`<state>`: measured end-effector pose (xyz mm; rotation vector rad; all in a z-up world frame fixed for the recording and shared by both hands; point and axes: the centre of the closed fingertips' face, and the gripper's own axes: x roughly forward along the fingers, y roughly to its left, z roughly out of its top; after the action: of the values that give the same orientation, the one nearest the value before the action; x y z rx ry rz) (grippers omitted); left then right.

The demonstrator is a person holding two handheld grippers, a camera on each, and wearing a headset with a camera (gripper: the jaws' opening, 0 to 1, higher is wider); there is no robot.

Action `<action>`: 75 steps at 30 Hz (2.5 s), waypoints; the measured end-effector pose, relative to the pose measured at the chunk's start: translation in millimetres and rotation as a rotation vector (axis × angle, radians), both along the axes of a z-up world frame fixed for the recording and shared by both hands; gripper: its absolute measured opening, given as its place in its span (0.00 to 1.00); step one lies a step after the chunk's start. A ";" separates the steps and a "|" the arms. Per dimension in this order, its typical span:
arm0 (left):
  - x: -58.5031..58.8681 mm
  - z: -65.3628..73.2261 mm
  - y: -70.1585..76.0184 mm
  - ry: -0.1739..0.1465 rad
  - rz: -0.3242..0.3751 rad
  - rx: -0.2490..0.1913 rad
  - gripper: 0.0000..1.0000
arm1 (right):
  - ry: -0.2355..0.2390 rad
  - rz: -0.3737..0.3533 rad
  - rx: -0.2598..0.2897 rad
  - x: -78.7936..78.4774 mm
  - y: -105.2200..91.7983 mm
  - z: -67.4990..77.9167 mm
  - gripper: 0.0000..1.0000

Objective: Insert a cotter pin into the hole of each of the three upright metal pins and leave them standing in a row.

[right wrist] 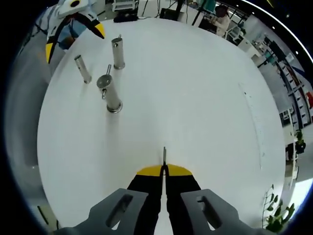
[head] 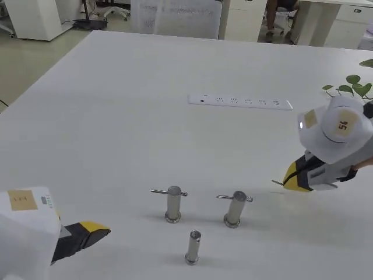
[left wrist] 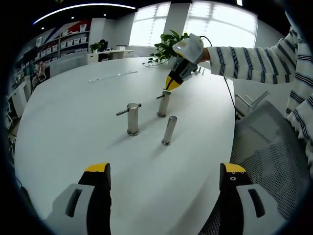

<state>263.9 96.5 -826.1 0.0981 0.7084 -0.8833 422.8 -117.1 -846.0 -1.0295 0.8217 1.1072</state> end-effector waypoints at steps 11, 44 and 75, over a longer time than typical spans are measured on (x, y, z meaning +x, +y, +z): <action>8.4 8.9 2.0 -0.028 0.013 -0.003 0.87 | -0.107 0.043 -0.025 -16.0 0.6 15.6 0.02; 34.6 49.0 -29.2 -0.100 0.041 -0.114 0.63 | -0.264 0.085 0.032 -74.5 30.2 57.3 0.02; 37.9 56.3 -105.4 0.104 -0.017 -0.266 0.24 | -0.289 0.088 0.137 -118.7 68.8 64.5 0.02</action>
<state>301.8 -8.8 -769.8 -0.1798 0.6814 -0.9963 304.1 -48.2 -781.5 -1.0868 0.4669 1.0434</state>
